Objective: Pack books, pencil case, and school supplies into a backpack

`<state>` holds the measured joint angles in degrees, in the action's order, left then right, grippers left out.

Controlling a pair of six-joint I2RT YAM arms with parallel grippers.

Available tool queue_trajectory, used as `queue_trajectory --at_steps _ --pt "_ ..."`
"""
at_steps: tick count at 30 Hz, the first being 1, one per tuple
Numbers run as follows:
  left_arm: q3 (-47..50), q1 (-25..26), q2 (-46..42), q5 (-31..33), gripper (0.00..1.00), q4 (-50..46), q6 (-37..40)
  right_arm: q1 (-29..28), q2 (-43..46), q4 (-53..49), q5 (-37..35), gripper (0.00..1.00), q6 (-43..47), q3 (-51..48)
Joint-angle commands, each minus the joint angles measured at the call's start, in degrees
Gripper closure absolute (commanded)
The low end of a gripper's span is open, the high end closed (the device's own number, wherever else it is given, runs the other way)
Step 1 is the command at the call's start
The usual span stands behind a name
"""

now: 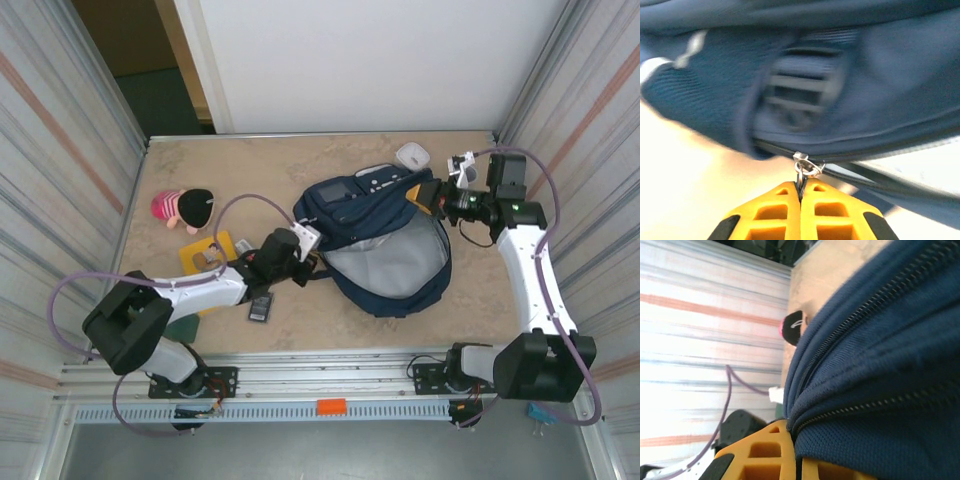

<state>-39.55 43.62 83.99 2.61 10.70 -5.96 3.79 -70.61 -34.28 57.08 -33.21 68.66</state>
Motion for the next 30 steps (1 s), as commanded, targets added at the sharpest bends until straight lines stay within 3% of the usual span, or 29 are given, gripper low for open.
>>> queue_trajectory --at_steps 1,5,8,10,13,17,24,30 --pt "-1.4 -4.5 0.2 4.2 1.00 0.3 -2.6 0.4 -0.1 -2.4 7.8 1.00 5.4 7.0" --pt "-5.2 -9.1 4.0 4.8 1.00 0.2 -3.3 0.4 -0.5 -0.6 9.2 1.00 3.6 8.1" --pt "-8.1 -10.2 6.5 6.7 0.91 -0.1 -2.6 0.1 -0.3 3.2 7.8 1.00 0.6 5.6" --pt "-9.6 -10.2 6.7 7.3 0.76 -1.3 -3.0 -0.5 0.7 8.8 6.2 1.00 -3.3 2.1" --pt "-10.9 -10.1 4.3 4.7 0.46 -4.2 -5.9 -3.2 3.0 18.7 1.4 1.00 -9.5 -4.0" --pt "-11.1 -9.2 -2.5 4.0 0.30 -10.9 -13.7 -7.5 4.6 24.3 -4.8 1.00 -12.3 -9.5" --pt "-6.0 -3.6 -12.9 3.4 0.25 -12.4 -20.9 -12.9 3.9 30.0 -10.6 1.00 -14.1 -14.8" --pt "-4.2 -3.0 -15.2 2.8 0.25 -14.3 -27.7 -16.6 -0.1 33.0 -17.2 1.00 -14.8 -16.3"
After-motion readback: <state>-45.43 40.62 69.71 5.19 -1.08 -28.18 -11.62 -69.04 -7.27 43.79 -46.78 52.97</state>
